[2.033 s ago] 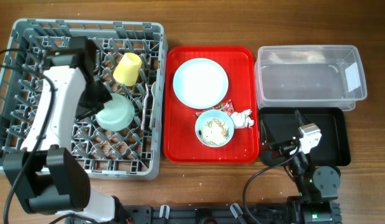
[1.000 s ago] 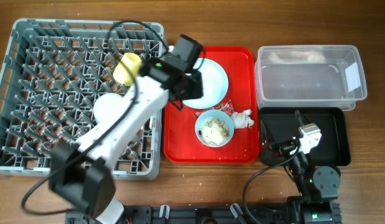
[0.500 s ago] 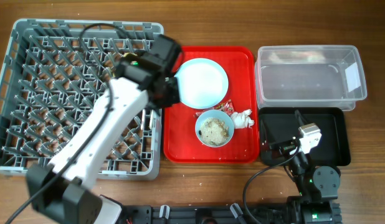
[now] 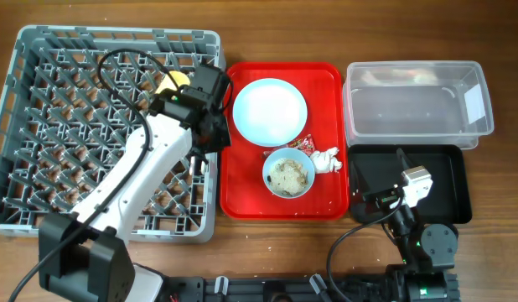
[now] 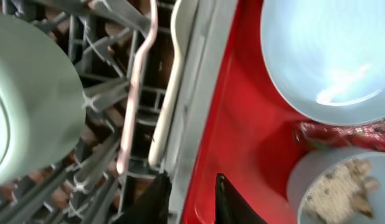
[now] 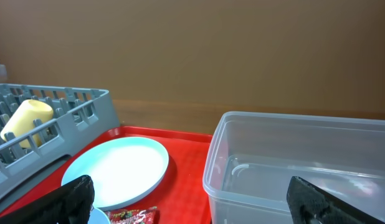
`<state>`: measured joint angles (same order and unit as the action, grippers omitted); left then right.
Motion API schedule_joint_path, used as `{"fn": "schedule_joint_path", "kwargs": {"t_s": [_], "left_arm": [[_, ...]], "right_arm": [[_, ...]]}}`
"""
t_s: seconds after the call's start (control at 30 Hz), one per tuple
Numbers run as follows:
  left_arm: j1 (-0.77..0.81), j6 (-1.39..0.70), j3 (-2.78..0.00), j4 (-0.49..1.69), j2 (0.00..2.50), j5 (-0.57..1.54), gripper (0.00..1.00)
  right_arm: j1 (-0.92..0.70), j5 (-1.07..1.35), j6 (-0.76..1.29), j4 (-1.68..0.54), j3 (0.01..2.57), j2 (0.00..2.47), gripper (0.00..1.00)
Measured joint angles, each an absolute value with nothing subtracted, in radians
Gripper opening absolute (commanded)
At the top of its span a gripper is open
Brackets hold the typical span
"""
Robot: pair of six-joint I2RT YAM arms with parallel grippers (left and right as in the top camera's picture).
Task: Sort waste into correct bins and load items into the dishwasher rack
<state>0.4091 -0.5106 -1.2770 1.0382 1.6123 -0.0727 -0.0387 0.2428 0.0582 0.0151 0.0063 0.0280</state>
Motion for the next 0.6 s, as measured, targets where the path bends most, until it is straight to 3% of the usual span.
{"fn": "schedule_joint_path", "kwargs": {"t_s": [0.6], "left_arm": [[0.409, -0.511, -1.162, 0.887, 1.614, -0.1, 0.17]], "right_arm": [[-0.039, 0.243, 0.058, 0.015, 0.006, 0.028, 1.0]]}}
